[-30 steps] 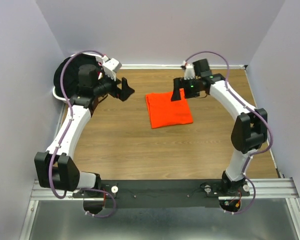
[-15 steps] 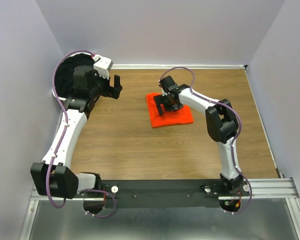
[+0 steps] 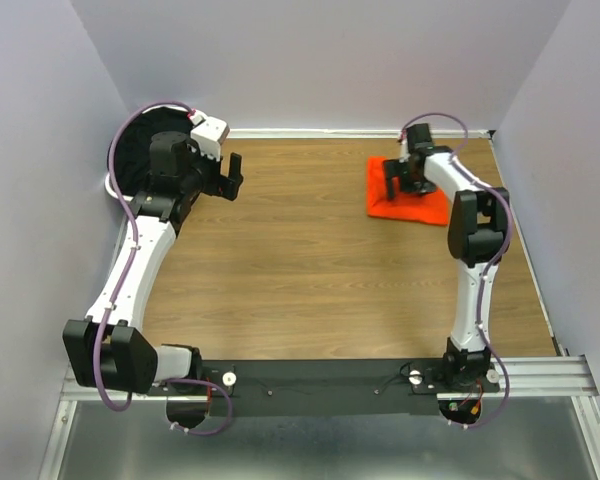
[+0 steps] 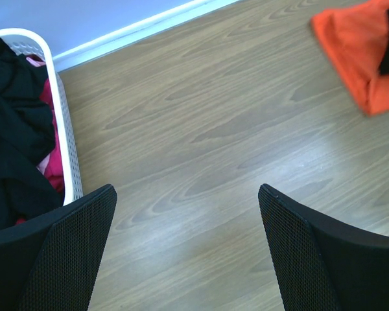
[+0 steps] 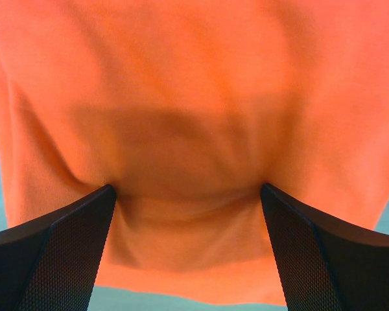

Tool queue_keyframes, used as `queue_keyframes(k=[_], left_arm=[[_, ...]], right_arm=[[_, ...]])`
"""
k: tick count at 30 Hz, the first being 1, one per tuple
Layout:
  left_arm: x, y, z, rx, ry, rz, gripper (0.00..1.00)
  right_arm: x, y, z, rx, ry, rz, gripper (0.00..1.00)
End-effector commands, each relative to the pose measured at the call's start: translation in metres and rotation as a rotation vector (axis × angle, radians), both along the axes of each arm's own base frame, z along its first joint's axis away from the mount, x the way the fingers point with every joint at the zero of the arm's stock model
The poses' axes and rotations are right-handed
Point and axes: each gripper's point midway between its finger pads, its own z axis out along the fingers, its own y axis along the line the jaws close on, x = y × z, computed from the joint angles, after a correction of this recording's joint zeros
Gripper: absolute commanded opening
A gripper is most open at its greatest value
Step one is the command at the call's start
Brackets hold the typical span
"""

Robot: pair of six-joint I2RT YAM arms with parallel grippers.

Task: Fold and stack the t-shirts
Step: Neatly place the folded tshirt to the corner

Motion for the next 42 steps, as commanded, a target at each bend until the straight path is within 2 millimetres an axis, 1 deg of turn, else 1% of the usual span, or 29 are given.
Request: queue_keyframes(k=[1, 2, 4, 5, 6, 7, 8, 9, 10, 11, 12, 14, 15, 16, 18, 24, 26, 28, 29, 31, 32, 34, 35, 36, 37, 39, 40, 41, 42], left_arm=[[-0.003, 0.003, -0.017, 0.046, 0.050, -0.030, 0.98], [-0.004, 0.001, -0.020, 0.049, 0.055, -0.050, 0.98], [-0.004, -0.002, -0.021, 0.048, 0.058, -0.070, 0.98], [-0.004, -0.005, -0.023, 0.046, 0.064, -0.086, 0.99], [-0.005, -0.005, -0.023, 0.044, 0.066, -0.090, 0.99], [-0.004, -0.006, -0.023, 0.044, 0.068, -0.097, 0.98], [-0.002, -0.006, -0.026, 0.044, 0.078, -0.099, 0.98], [-0.001, -0.007, -0.026, 0.044, 0.083, -0.100, 0.98], [0.000, -0.007, -0.029, 0.046, 0.093, -0.101, 0.98], [0.001, -0.007, -0.030, 0.048, 0.095, -0.102, 0.98], [0.002, -0.007, -0.030, 0.048, 0.095, -0.102, 0.98], [0.004, -0.007, -0.033, 0.049, 0.103, -0.106, 0.98], [0.004, -0.008, -0.034, 0.052, 0.107, -0.111, 0.98], [0.005, -0.008, -0.036, 0.050, 0.113, -0.114, 0.98], [0.006, -0.008, -0.040, 0.050, 0.125, -0.117, 0.98], [0.007, -0.008, -0.044, 0.051, 0.146, -0.120, 0.98], [0.008, -0.008, -0.043, 0.057, 0.142, -0.122, 0.98], [0.007, -0.008, -0.043, 0.056, 0.143, -0.121, 0.98], [0.007, -0.008, -0.044, 0.056, 0.146, -0.124, 0.98], [0.008, -0.009, -0.045, 0.052, 0.148, -0.128, 0.98], [0.008, -0.010, -0.044, 0.047, 0.147, -0.134, 0.99], [0.009, -0.011, -0.043, 0.042, 0.147, -0.138, 0.98], [0.009, -0.012, -0.043, 0.037, 0.151, -0.140, 0.98], [0.009, -0.013, -0.039, 0.035, 0.140, -0.143, 0.98], [0.009, -0.012, -0.036, 0.036, 0.135, -0.142, 0.98], [0.008, -0.012, -0.032, 0.039, 0.130, -0.141, 0.98], [0.007, -0.013, -0.027, 0.038, 0.117, -0.145, 0.98], [0.007, -0.012, -0.026, 0.039, 0.116, -0.145, 0.98], [0.006, -0.013, -0.023, 0.039, 0.112, -0.147, 0.98]], right_arm=[[0.013, -0.089, -0.025, -0.096, 0.058, 0.010, 1.00], [0.025, -0.101, -0.016, -0.100, 0.030, 0.029, 1.00], [0.032, -0.135, -0.026, -0.102, 0.035, 0.022, 1.00], [0.046, -0.149, -0.018, -0.108, -0.002, 0.046, 1.00], [0.052, -0.151, -0.018, -0.120, -0.008, 0.069, 1.00], [0.055, -0.166, -0.018, -0.128, -0.015, 0.071, 1.00], [0.057, -0.173, -0.031, -0.146, 0.002, 0.098, 1.00], [0.068, -0.186, -0.023, -0.159, -0.030, 0.090, 1.00], [0.072, -0.186, -0.027, -0.142, -0.036, 0.111, 1.00], [0.073, -0.191, -0.039, -0.152, -0.021, 0.137, 1.00], [0.082, -0.201, -0.032, -0.164, -0.049, 0.134, 1.00], [0.088, -0.209, -0.035, -0.176, -0.059, 0.144, 1.00], [0.088, -0.211, -0.045, -0.175, -0.048, 0.150, 1.00], [0.094, -0.214, -0.042, -0.186, -0.064, 0.166, 1.00], [0.095, -0.215, -0.050, -0.185, -0.060, 0.193, 1.00], [0.103, -0.227, -0.055, -0.247, -0.076, 0.329, 1.00], [0.103, -0.236, -0.045, -0.263, -0.091, 0.353, 1.00], [0.099, -0.236, -0.036, -0.247, -0.101, 0.358, 1.00], [0.103, -0.229, -0.005, -0.219, -0.160, 0.349, 1.00], [0.099, -0.216, 0.020, -0.160, -0.205, 0.344, 1.00], [0.101, -0.204, 0.052, -0.109, -0.267, 0.333, 1.00], [0.100, -0.193, 0.079, -0.062, -0.318, 0.321, 1.00], [0.099, -0.190, 0.102, -0.043, -0.351, 0.286, 1.00], [0.098, -0.188, 0.112, -0.034, -0.365, 0.272, 1.00], [0.095, -0.187, 0.121, -0.028, -0.376, 0.262, 1.00], [0.084, -0.186, 0.122, -0.013, -0.356, 0.221, 1.00], [0.077, -0.186, 0.135, -0.012, -0.365, 0.195, 1.00], [0.065, -0.187, 0.120, -0.012, -0.318, 0.173, 1.00], [0.057, -0.187, 0.117, -0.007, -0.298, 0.150, 1.00]])
